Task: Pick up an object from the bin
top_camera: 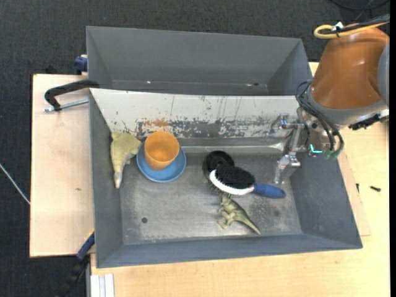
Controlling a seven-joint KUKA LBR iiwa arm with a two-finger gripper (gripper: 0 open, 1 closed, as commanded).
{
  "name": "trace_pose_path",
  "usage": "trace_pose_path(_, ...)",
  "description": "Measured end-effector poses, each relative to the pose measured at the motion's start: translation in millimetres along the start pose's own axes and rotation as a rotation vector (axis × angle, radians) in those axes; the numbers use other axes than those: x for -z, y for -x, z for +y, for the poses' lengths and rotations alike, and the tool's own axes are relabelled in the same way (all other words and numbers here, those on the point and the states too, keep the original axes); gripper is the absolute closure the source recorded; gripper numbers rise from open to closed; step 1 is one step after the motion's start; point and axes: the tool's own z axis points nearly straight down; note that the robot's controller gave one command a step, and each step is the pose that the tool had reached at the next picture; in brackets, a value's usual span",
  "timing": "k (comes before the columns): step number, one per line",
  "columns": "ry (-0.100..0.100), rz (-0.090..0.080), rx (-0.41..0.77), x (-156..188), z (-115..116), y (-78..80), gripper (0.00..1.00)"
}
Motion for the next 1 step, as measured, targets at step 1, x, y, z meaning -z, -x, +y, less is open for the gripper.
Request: trace_pose_path(1, -0.001, -0.003, 0.234, -133.5, -50.6, -42.7, 0.00)
